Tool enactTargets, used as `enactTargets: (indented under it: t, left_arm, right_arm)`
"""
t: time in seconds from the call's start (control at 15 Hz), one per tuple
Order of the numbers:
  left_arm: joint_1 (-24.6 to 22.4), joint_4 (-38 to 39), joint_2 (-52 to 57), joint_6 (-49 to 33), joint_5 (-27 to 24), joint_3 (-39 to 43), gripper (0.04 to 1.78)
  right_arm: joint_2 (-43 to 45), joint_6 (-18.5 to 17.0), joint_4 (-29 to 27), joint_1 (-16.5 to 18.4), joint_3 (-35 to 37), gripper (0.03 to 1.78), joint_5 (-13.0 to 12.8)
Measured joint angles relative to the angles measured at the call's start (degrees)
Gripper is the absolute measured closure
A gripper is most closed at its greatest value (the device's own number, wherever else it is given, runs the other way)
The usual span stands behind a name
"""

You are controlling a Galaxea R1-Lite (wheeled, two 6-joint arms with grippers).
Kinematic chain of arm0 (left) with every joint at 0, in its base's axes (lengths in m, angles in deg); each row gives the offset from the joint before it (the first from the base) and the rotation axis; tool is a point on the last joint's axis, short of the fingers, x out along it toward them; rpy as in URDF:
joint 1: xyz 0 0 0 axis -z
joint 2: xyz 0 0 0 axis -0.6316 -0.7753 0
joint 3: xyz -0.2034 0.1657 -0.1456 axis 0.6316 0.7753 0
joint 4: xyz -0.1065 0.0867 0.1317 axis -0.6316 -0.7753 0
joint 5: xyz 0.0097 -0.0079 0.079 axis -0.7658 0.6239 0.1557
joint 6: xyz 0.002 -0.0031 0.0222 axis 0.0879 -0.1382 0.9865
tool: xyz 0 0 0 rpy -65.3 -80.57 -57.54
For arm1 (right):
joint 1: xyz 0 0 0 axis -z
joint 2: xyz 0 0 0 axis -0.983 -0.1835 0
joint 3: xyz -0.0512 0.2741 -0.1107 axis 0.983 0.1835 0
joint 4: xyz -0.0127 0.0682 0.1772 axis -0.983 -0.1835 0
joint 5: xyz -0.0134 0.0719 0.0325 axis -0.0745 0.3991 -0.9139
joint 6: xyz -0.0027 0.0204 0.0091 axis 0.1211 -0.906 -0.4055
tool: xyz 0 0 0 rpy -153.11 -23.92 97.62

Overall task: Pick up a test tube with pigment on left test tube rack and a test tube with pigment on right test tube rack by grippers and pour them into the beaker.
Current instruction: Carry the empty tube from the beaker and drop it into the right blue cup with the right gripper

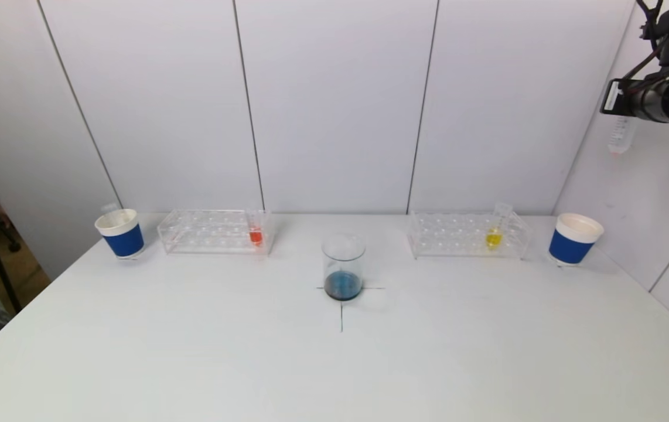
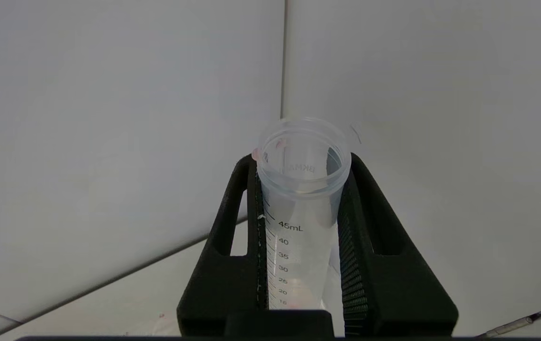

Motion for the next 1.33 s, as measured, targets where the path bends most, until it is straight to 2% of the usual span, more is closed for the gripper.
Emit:
enactTargets:
  t: [0.67, 1.0, 1.33]
  left_arm:
    - [-0.02, 0.0, 0.0, -0.02, 0.0, 0.0, 0.06]
    - [0.0, 0.0, 0.0, 0.0, 0.0, 0.0, 0.06]
    - [0.0, 0.0, 0.0, 0.0, 0.02, 0.0, 0.06]
  right_arm:
    - [-3.8, -3.13, 4.74, 1.79, 5.27, 1.33, 1.88]
    - [-5.46, -3.0, 10.15, 2.99, 9.33, 1.33, 2.29]
    - [-7.89, -3.17, 12.28, 3.47, 10.78, 1.33, 2.67]
